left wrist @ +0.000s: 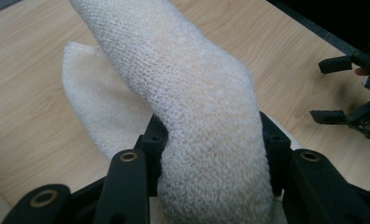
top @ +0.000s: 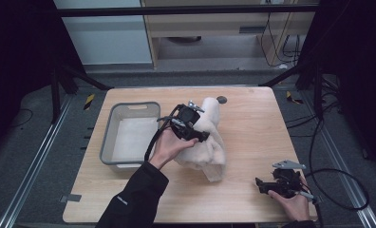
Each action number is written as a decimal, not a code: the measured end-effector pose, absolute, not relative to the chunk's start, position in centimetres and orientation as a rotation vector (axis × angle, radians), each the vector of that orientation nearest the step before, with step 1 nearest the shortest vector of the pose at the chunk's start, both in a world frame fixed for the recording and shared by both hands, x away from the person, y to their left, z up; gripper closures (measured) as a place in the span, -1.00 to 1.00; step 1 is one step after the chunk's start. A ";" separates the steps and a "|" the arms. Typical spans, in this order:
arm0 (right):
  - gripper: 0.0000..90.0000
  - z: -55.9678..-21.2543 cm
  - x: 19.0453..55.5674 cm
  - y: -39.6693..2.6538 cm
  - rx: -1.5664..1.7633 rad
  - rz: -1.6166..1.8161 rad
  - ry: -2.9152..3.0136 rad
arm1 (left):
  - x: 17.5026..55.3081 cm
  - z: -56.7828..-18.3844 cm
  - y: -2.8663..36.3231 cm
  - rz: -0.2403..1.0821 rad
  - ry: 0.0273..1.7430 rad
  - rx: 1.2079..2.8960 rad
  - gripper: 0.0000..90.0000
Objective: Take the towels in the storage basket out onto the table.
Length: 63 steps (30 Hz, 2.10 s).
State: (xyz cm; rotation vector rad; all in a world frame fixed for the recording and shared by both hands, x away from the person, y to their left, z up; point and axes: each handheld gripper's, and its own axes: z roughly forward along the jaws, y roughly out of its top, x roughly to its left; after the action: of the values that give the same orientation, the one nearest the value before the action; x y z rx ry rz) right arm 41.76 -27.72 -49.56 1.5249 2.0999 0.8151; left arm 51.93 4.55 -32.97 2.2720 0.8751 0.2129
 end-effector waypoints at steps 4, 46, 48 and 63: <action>-0.96 -49.6 41.8 -27.7 1.525 0.816 2.101 | 52.4 -34.2 4.2 0.203 0.890 2.272 0.24; -0.96 -49.8 41.8 -27.7 1.519 0.802 2.103 | 53.4 -42.0 3.4 0.171 0.855 2.305 -0.53; -0.97 -49.8 41.7 -27.8 1.516 0.802 2.101 | 53.2 -41.7 3.7 0.166 0.847 2.288 -0.58; -0.99 -49.9 41.7 -27.7 1.514 0.805 2.091 | 50.7 -39.2 8.6 0.219 0.797 2.143 -0.65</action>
State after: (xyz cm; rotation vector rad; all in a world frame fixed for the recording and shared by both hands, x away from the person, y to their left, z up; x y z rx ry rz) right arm 41.71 -27.72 -49.87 1.5136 2.0914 0.8055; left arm 50.68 8.62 -39.23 2.1432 0.7971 0.2191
